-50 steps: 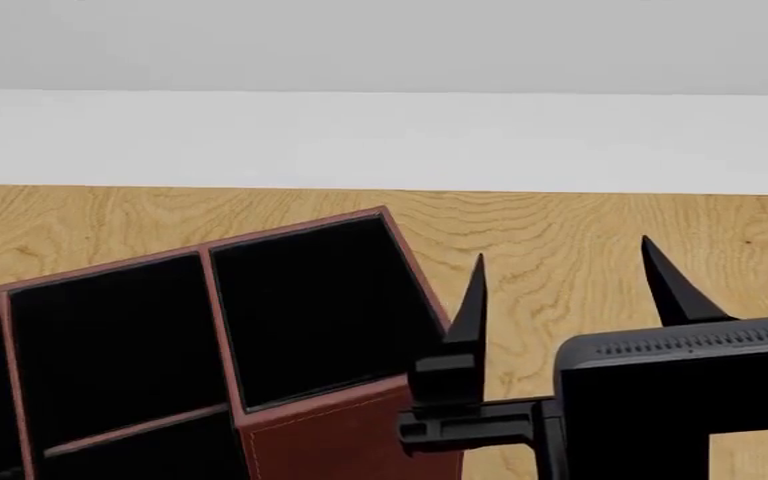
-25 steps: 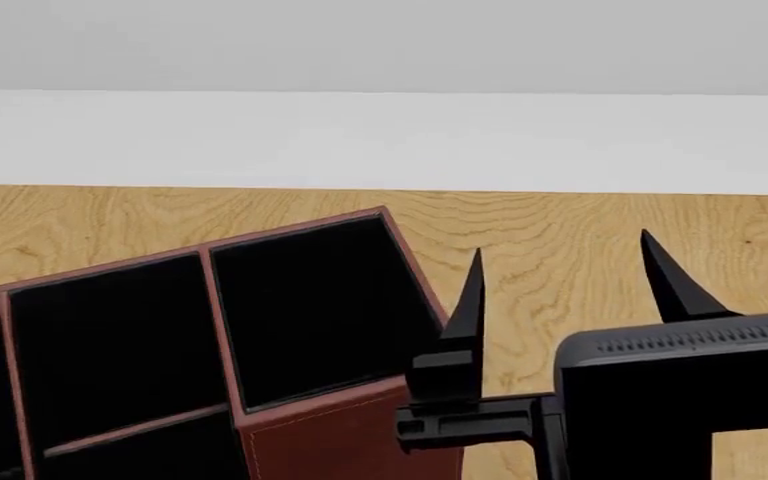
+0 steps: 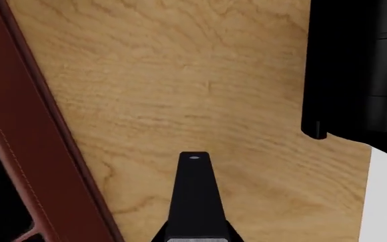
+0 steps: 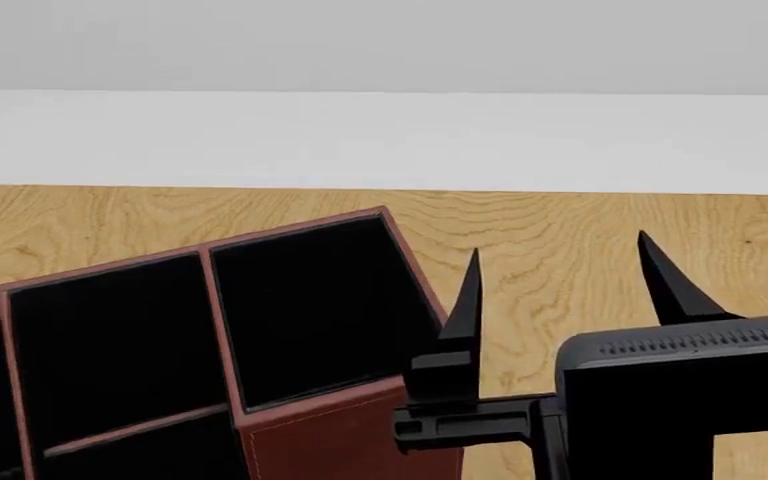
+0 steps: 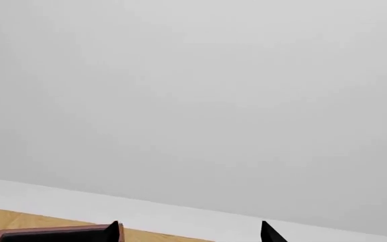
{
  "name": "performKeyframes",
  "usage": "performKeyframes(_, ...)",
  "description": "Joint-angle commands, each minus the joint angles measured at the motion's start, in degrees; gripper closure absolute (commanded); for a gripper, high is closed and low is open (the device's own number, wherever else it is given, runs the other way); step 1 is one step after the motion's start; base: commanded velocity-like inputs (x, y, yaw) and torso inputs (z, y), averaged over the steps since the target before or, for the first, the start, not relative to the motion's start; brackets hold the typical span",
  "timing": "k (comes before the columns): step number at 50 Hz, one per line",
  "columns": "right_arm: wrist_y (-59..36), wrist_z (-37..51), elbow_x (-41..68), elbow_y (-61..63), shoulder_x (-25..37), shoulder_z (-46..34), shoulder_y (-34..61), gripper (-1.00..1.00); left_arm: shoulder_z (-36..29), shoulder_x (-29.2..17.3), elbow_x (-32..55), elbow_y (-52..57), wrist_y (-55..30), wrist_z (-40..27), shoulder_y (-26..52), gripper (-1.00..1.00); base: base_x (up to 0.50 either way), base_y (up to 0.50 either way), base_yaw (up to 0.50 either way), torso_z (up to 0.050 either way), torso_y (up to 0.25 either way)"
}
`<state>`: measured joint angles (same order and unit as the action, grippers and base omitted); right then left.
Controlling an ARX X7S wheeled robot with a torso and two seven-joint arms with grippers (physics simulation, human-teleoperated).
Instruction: Pick up the book and place it in the front compartment of the caddy.
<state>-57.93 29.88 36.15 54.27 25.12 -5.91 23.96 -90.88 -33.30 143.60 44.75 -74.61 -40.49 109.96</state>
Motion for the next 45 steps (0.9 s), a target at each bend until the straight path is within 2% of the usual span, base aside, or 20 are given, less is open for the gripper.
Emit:
performKeyframes(1, 0.9, 0.4, 0.4, -0.7, 0.3, -0.7, 0.1, -1.00, -0.6, -0.2, 7.3, 1.8, 1.9, -3.2, 9.8, 1.00, 0.00, 0.00, 0.00, 0.000, 0.000)
performKeyframes(11, 1.5, 0.8, 0.9, -0.8, 0.8, -0.9, 0.1, -1.00, 1.3, 0.9, 12.1, 0.8, 0.5, -3.6, 18.0, 1.00, 0.00, 0.00, 0.00, 0.000, 0.000)
performKeyframes(22, 2.1, 1.2, 1.5, -1.3, 1.3, -1.4, 0.7, -1.00, 2.3, -0.1, 18.0, 0.3, -0.5, -6.2, 24.3, 1.00, 0.00, 0.00, 0.00, 0.000, 0.000)
performKeyframes(30, 2.1, 1.4, 1.8, -1.5, 1.4, -1.6, 1.1, -1.00, 3.7, -1.5, 25.7, -2.2, -4.7, -16.0, 24.7, 1.00, 0.00, 0.00, 0.00, 0.000, 0.000)
performKeyframes(36, 1.7, 1.7, 2.3, -1.4, 1.4, -1.7, 1.6, -1.00, 2.8, -2.6, 32.6, -6.5, -10.5, -28.0, 24.1, 1.00, 0.00, 0.00, 0.00, 0.000, 0.000)
performKeyframes(45, 1.9, 2.0, 2.4, -1.5, 1.6, -1.9, 1.7, -1.00, 2.1, -3.0, 36.2, -11.1, -15.1, -34.1, 25.0, 1.00, 0.00, 0.00, 0.00, 0.000, 0.000)
